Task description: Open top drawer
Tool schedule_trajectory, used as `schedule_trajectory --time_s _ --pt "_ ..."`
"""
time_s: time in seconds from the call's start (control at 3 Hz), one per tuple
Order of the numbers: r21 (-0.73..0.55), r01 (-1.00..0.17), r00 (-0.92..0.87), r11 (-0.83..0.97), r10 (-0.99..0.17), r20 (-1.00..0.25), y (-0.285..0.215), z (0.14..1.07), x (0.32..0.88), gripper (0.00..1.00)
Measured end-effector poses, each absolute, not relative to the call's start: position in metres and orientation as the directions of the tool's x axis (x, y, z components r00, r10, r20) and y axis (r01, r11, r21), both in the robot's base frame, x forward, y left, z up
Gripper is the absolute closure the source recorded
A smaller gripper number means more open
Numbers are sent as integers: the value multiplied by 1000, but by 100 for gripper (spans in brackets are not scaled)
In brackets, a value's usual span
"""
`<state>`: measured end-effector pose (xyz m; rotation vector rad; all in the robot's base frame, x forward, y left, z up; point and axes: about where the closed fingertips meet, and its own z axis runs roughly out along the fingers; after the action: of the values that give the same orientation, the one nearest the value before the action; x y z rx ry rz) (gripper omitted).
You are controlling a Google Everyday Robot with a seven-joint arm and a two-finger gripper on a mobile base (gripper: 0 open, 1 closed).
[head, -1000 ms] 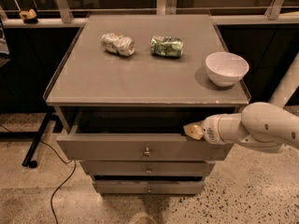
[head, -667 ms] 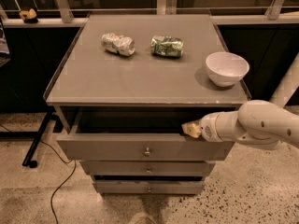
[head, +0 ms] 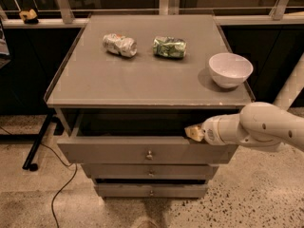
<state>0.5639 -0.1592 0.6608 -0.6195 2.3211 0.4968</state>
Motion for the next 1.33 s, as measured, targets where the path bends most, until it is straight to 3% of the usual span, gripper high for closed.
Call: schedule_trajectory --time_s 1.33 --pt "231 -551 -732 802 -332 -595 -188 655 493 100"
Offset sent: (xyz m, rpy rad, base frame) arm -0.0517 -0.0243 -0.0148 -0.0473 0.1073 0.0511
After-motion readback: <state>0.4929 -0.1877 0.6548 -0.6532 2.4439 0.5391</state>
